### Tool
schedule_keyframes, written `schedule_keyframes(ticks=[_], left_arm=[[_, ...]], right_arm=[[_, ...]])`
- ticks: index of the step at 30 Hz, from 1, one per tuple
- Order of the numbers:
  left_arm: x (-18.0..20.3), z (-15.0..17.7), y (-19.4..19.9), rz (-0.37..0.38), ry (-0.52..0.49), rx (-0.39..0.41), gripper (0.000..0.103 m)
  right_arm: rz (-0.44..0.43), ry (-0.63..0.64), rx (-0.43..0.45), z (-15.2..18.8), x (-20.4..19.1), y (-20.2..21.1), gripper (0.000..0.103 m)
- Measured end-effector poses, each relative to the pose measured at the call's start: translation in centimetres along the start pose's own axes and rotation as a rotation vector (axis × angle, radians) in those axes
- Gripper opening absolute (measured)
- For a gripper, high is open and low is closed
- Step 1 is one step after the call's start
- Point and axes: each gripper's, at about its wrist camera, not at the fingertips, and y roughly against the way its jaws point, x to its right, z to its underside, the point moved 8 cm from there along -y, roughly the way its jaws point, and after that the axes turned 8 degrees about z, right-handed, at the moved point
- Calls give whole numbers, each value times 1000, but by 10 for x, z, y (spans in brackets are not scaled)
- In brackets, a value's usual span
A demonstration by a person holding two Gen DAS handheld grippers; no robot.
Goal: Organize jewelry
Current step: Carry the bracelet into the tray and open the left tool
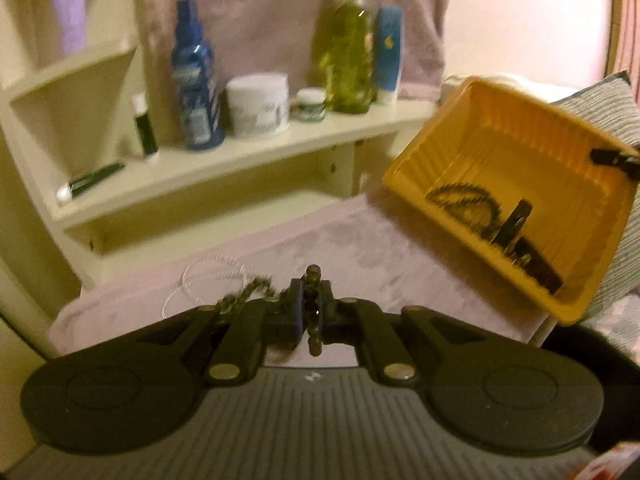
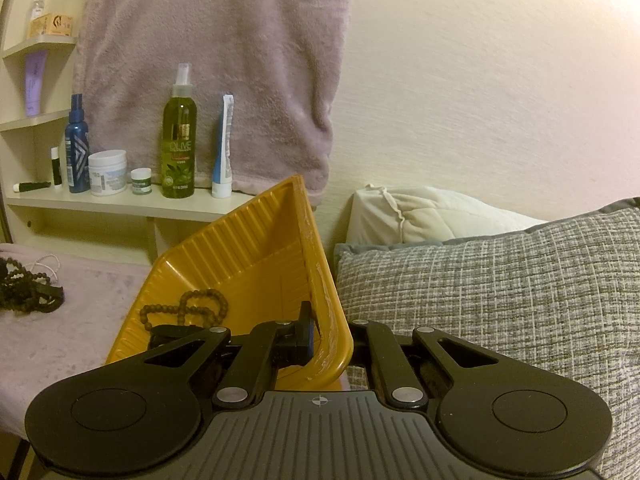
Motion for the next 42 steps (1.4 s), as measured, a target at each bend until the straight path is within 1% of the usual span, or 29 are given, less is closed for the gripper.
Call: schedule_keyframes(ticks=[3,6,14,18,23,29,35,39,42], left_arm=[[15,-14,2,27,-27,21,6],[36,-26,1,69,-44,44,6],[110,-58,-11,238,-95,98,6],[145,-64,-24,316,-115,101,6],[182,-59,-43,374,-129,78,6],[206,-56,-61,414,-126,55,6],[217,-56,-70,421,-133,34,6],[212,-56,-68,411,-122,37,7],[199,-57,-63,380,-110,45,8]], right_arm=[[0,0,1,0,0,0,7],[0,0,1,-1,0,0,7],[0,-2,1,-1,0,1,7],[-1,-5,0,-1,0,1,7],[-2,-11,1,-1,-1,1,7],[-3,-16,2,-1,0,2,7],[-2,-19,1,-1,0,2,7],[-2,-22,0,0,0,2,7],[-2,-22,0,0,0,2,7]])
